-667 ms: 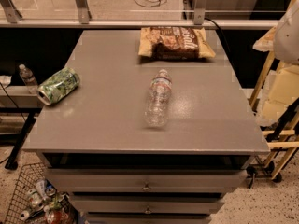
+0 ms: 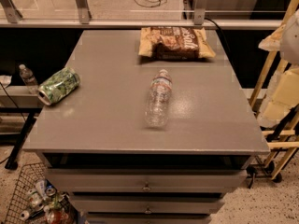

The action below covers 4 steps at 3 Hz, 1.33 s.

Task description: Place water bottle upright

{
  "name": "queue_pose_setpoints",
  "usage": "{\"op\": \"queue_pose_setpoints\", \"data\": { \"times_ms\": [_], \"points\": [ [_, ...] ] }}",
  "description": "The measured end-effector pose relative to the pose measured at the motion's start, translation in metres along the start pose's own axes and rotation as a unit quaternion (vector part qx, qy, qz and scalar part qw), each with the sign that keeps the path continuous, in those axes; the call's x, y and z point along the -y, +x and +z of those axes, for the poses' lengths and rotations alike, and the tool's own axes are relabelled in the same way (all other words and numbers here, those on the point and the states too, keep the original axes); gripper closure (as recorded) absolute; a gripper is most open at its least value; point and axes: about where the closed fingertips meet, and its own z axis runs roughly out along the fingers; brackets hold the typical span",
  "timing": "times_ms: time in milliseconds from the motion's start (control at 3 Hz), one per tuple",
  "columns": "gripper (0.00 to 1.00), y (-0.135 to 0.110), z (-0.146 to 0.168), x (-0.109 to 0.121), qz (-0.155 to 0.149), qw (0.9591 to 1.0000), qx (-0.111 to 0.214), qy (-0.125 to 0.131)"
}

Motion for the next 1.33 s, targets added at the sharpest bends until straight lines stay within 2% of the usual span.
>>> {"op": "queue_pose_setpoints", "data": {
  "times_ms": [333, 667, 1000, 1333],
  "points": [
    [0.00, -0.011, 0.016, 0.013, 0.046, 0.9985, 0.027, 0.008],
    [0.00, -0.033, 0.043, 0.041, 0.141, 0.9878, 0.067, 0.005],
    [0.00, -0.035, 0.045, 0.042, 0.185, 0.9803, 0.069, 0.003],
    [0.00, -0.035, 0.045, 0.042, 0.185, 0.9803, 0.069, 0.003]
  ]
}}
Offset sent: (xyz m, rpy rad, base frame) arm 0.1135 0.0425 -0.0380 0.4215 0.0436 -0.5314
